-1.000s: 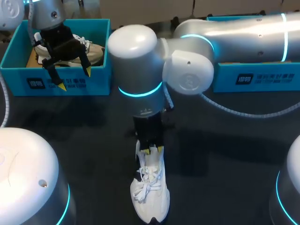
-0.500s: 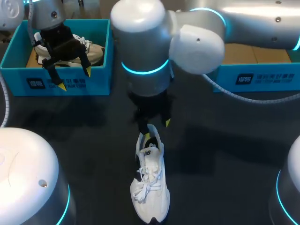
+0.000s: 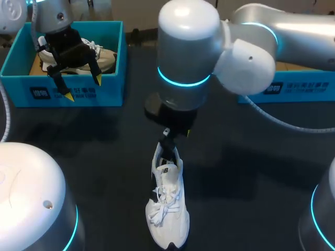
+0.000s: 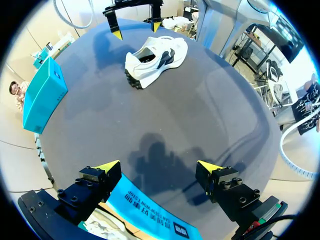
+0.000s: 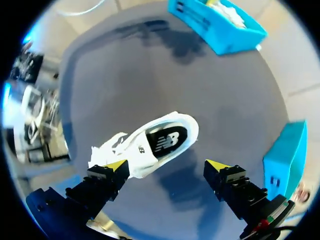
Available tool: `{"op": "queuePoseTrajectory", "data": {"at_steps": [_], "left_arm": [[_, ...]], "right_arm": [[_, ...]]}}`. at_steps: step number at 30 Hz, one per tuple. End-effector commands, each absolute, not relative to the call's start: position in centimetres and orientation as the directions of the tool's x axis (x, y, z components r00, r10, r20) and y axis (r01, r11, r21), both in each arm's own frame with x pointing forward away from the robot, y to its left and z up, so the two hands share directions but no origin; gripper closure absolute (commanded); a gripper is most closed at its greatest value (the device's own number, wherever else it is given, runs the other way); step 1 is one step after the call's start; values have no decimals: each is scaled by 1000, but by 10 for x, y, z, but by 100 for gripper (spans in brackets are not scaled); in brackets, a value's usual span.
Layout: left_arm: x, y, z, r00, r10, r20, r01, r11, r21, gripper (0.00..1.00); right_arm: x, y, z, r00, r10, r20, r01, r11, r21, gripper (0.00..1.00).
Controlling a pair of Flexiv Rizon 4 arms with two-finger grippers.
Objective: Take the shoe out of the shoebox, open the shoe tongue, remove and reinsert the insole, then place the shoe into the shoebox
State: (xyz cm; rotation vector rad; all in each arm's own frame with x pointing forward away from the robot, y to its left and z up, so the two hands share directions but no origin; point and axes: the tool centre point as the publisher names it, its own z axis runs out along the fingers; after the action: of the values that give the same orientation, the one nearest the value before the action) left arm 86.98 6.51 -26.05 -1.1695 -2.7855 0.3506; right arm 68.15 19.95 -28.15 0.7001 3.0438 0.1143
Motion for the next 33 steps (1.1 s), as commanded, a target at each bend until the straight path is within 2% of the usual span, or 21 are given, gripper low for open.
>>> {"op": "queuePoseTrajectory", "data": {"at_steps": [1,3,12,19,27,33], "left_arm": [[869,65,-260,-700,714,4,691,679,-247,0],[869,65,-260,-700,714,4,691,679,-247,0],[869,65,-260,-700,714,4,691,679,-247,0],[869,65,-260,-700,714,4,691,679,-247,0],[869,65,-260,-700,714,4,691,679,-247,0],[869,65,-260,-700,714,4,691,679,-247,0]], "right_arm": [[691,196,-285,-999,-3,40,3,990,143,0],[702,200,-288,-998,-49,35,-45,993,106,0],[727,204,-305,-991,-129,19,-126,986,108,0],[727,213,-312,-994,-107,33,-102,988,115,0],[726,224,-314,-999,-21,29,-19,998,62,0],[733,222,-327,-1000,-22,-4,-22,999,41,0]]}}
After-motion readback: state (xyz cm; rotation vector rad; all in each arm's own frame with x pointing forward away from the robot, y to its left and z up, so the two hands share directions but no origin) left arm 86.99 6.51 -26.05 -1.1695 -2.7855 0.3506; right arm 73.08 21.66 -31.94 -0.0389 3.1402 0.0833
